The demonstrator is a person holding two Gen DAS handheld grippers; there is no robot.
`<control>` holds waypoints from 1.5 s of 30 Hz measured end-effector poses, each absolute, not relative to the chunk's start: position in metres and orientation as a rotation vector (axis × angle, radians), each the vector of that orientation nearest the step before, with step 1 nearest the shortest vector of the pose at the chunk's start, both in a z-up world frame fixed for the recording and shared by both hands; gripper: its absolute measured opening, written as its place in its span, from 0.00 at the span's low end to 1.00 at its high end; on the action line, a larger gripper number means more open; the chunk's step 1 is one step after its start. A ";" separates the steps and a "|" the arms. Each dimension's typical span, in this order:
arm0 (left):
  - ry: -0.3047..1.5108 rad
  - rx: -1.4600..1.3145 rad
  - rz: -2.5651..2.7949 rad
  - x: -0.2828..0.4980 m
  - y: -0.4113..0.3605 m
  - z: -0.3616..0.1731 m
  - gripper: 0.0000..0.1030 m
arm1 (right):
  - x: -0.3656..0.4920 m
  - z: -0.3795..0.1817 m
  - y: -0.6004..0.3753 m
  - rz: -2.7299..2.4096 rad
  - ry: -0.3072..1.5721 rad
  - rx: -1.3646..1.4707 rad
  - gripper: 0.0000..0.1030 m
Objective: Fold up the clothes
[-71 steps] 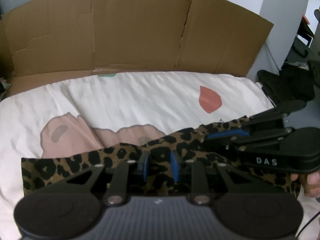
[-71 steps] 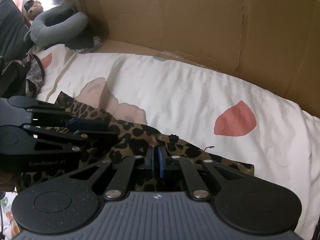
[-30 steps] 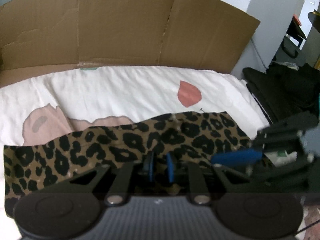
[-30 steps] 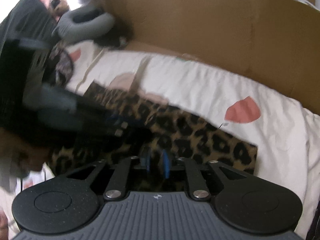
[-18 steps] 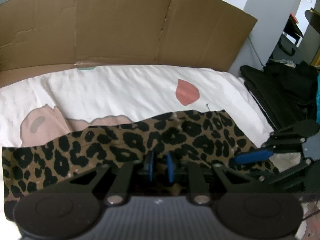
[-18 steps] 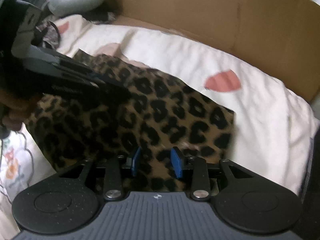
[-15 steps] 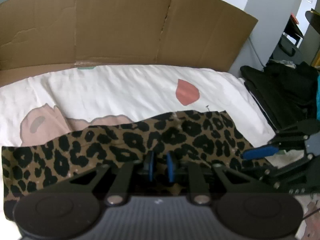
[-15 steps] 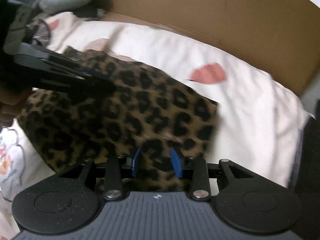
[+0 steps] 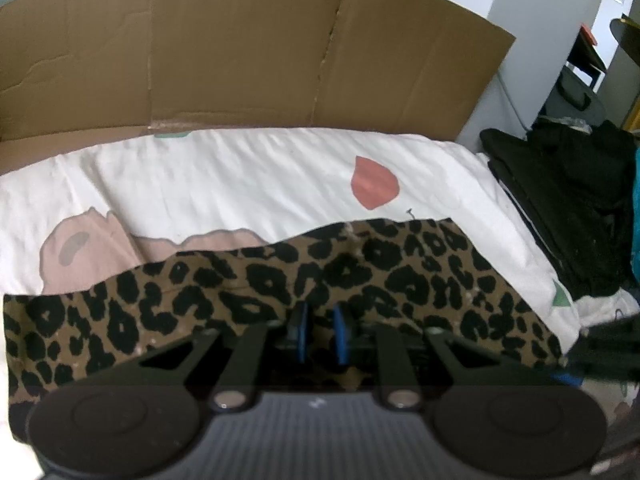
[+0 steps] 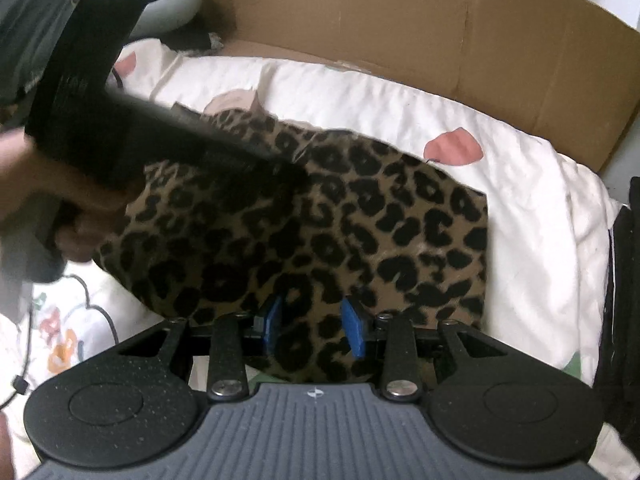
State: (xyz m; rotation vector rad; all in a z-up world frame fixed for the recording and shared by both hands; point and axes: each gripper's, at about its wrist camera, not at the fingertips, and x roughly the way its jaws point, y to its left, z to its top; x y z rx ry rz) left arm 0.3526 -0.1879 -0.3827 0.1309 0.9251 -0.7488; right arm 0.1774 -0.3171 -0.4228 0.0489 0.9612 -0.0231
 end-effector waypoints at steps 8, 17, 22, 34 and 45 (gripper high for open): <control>0.926 0.140 -0.754 0.353 -0.188 -0.383 0.16 | 0.156 -0.438 -0.334 -0.121 0.947 0.048 0.38; 0.919 0.163 -0.759 0.351 -0.190 -0.384 0.16 | 0.139 -0.440 -0.345 -0.169 0.957 0.077 0.37; 0.901 0.173 -0.727 0.345 -0.193 -0.374 0.16 | 0.140 -0.444 -0.346 -0.174 0.959 0.082 0.37; 0.817 0.101 -0.799 0.278 -0.199 -0.339 0.21 | 0.139 -0.445 -0.347 -0.175 0.945 0.125 0.37; 0.846 0.194 -0.880 0.246 -0.201 -0.377 0.20 | 0.139 -0.445 -0.349 -0.177 0.937 0.144 0.37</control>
